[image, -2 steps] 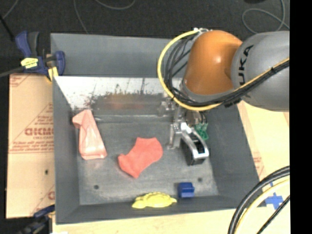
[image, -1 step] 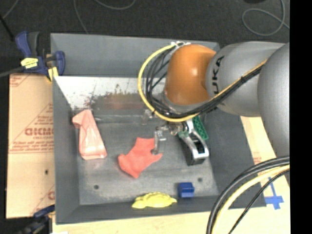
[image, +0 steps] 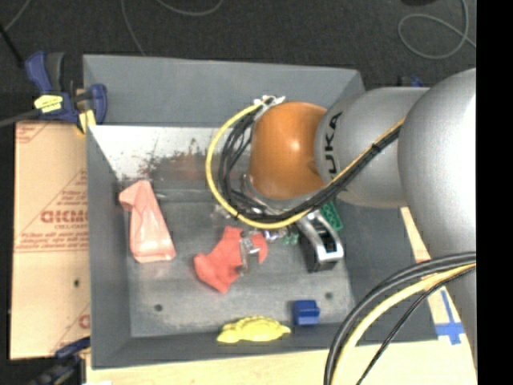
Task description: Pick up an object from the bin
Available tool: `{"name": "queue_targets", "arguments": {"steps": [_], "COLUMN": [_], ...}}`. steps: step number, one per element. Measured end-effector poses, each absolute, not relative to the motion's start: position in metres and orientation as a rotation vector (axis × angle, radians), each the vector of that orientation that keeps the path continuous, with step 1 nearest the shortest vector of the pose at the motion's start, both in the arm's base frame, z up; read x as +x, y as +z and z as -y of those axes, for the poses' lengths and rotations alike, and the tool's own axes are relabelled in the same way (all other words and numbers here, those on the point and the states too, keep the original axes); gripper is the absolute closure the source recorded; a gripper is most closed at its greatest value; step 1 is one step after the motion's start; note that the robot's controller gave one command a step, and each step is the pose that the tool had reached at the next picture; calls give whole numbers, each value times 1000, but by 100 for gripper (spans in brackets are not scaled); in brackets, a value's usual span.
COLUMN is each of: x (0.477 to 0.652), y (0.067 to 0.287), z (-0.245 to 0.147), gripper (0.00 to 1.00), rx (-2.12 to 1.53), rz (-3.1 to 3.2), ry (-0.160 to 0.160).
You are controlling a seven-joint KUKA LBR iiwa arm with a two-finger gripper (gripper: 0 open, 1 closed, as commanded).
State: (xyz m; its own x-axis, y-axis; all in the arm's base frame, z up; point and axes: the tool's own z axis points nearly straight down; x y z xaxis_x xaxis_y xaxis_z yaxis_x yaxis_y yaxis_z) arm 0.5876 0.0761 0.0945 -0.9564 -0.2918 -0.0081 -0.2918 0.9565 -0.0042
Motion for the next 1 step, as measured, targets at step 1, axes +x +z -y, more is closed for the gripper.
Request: {"name": "queue_targets", "arguments": {"steps": [1], "x": [590], "y": [71], "z": [-41], "gripper": [100], "rx": [-208], "rz": [-3121], "ry": [-5]}}
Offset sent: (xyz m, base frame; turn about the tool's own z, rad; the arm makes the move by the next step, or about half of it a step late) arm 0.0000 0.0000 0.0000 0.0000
